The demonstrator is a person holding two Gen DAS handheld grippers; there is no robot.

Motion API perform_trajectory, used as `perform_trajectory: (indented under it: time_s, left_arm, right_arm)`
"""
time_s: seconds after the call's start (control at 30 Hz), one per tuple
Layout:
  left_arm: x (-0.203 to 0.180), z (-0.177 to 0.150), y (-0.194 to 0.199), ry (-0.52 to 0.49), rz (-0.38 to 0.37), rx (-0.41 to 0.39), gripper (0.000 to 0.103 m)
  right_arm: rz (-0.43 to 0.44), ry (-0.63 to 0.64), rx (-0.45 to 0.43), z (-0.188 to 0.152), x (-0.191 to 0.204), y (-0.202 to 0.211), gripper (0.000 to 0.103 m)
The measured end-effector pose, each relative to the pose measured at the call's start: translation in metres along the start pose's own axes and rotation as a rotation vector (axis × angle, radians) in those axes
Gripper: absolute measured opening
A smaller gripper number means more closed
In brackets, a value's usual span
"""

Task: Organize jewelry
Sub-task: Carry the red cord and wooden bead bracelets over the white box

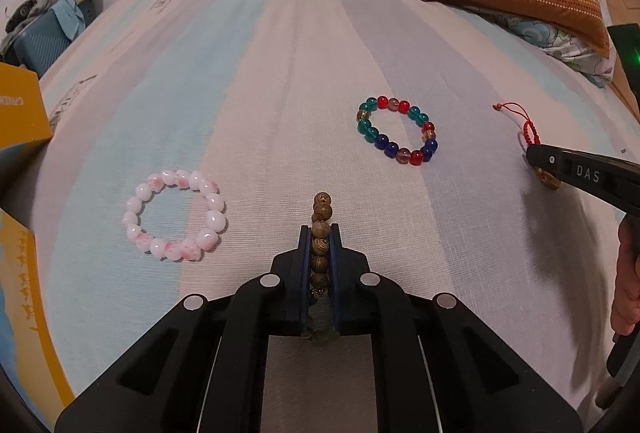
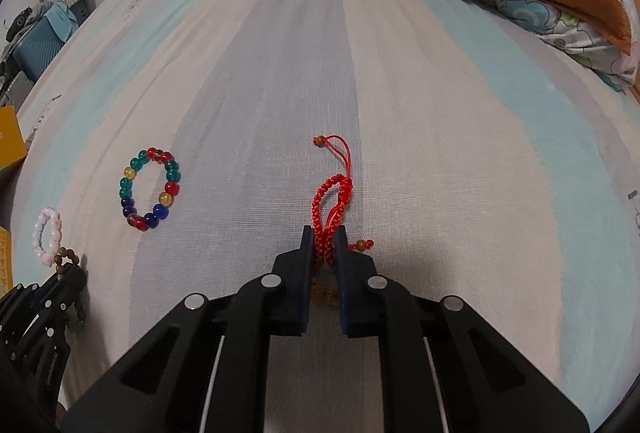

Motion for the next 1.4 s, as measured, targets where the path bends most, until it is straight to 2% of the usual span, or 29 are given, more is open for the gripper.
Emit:
perform_trajectory:
  time_s: [0.9, 1.4]
  left_arm:
    - [0.011, 0.003, 0.051, 0.015, -0.011, -0.055, 0.007]
    - [0.011, -0.001, 0.092, 0.021, -0.031, -0.071, 0.007]
  right_arm:
    - [-0.014, 0.006, -0.107, -0.010, 0.006, 0.064, 0.009]
    - [0.023, 0.005, -0.109, -0.034, 0.031, 0.091, 0.009]
Point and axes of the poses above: each gripper's, at about its wrist camera, not at the fingertips, and y roughly against the way its jaws point, x to its left, z to its top, the point moved 9 cm from there along -y, roughly the way its jaws point, and after that the axes turned 3 degrees about y, right-handed, at the moved point
